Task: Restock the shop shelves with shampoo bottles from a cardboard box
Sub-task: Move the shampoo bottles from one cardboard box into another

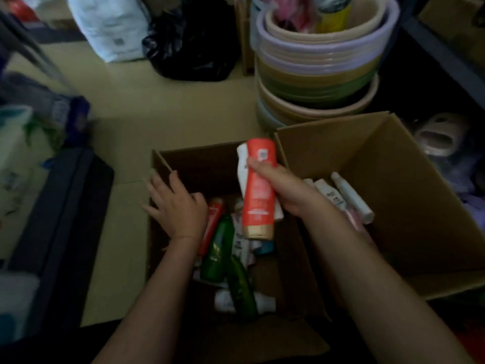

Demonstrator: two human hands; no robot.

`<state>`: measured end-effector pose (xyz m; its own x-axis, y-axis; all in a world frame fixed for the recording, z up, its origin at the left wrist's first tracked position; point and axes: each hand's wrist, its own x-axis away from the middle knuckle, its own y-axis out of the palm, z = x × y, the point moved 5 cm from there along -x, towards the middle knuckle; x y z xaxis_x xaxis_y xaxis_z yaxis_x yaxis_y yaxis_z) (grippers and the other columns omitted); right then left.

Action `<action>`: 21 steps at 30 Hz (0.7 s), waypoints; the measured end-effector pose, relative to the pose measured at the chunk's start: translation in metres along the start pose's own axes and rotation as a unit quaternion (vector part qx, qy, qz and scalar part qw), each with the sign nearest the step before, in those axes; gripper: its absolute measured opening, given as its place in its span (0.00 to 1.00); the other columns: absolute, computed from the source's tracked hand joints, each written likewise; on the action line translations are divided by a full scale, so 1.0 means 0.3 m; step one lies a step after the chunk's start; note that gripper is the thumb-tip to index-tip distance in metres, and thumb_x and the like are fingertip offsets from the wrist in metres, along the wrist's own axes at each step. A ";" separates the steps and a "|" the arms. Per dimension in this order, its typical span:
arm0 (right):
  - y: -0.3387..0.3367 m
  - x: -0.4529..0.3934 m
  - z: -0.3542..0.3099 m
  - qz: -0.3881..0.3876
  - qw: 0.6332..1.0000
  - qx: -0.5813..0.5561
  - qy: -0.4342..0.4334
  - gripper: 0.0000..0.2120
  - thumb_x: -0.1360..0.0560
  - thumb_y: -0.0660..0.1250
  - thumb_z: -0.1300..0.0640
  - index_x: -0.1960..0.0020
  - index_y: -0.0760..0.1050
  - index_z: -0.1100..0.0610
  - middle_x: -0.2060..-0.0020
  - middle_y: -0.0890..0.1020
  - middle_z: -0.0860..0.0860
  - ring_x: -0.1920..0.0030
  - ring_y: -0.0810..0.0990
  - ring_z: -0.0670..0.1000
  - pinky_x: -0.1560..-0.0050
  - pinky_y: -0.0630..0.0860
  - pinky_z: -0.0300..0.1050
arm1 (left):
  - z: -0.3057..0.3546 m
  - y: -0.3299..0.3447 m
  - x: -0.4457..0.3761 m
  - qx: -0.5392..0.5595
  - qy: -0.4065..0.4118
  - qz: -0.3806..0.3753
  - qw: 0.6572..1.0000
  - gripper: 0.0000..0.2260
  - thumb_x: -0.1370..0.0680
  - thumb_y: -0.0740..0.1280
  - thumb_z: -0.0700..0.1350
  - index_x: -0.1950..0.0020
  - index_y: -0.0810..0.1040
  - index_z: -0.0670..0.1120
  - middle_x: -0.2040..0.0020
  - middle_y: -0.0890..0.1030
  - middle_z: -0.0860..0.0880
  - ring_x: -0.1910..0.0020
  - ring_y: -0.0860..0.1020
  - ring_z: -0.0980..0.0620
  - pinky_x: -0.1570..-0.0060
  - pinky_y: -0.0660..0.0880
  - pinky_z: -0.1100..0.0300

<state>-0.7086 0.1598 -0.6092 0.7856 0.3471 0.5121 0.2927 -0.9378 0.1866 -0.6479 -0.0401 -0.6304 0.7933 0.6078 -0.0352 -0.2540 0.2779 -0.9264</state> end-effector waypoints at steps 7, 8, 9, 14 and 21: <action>0.055 -0.142 0.278 0.067 0.965 0.208 0.144 0.25 0.22 0.65 0.49 0.30 0.65 0.59 0.42 0.78 0.57 0.50 0.81 0.55 0.57 0.78 0.47 | -0.100 0.025 -0.005 -0.015 -0.008 -0.031 0.999 0.19 0.25 0.67 0.46 0.35 0.75 0.41 0.25 0.62 0.32 0.29 0.64 0.35 0.30 0.57 0.43; 0.055 -0.135 0.270 0.053 0.964 0.220 0.137 0.23 0.20 0.64 0.49 0.31 0.66 0.59 0.43 0.79 0.57 0.52 0.82 0.53 0.56 0.79 0.48 | -0.088 0.029 0.003 -0.013 -0.006 -0.034 0.999 0.19 0.25 0.66 0.47 0.36 0.75 0.42 0.25 0.62 0.32 0.28 0.63 0.35 0.29 0.56 0.43; 0.057 -0.120 0.249 0.036 0.965 0.232 0.120 0.20 0.19 0.62 0.50 0.32 0.68 0.59 0.44 0.79 0.57 0.52 0.82 0.53 0.53 0.79 0.49 | -0.077 0.034 0.010 -0.011 -0.008 -0.037 0.999 0.19 0.24 0.66 0.47 0.35 0.75 0.42 0.24 0.61 0.32 0.27 0.62 0.36 0.29 0.55 0.43; -0.010 0.009 0.017 -0.008 0.993 0.107 -0.047 0.10 0.17 0.60 0.55 0.42 0.76 0.58 0.51 0.84 0.56 0.55 0.84 0.52 0.52 0.81 0.45 | 0.050 0.045 0.037 0.055 0.041 -0.019 0.997 0.21 0.25 0.66 0.44 0.33 0.74 0.41 0.24 0.62 0.34 0.23 0.58 0.35 0.25 0.50 0.44; -0.521 0.015 0.047 0.341 0.940 0.020 -0.018 0.08 0.19 0.60 0.58 0.47 0.76 0.59 0.57 0.82 0.57 0.63 0.81 0.52 0.61 0.78 0.45 | 0.483 0.218 0.219 0.337 0.006 -0.345 0.876 0.40 0.27 0.68 0.63 0.21 0.58 0.49 0.26 0.69 0.46 0.30 0.70 0.44 0.30 0.68 0.46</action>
<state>-0.7431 0.3081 -0.6479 0.8158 -0.3348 0.4715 -0.2664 -0.9413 -0.2075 -0.6926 0.1256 -0.6390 0.8916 0.1160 0.4377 0.0220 0.9544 -0.2978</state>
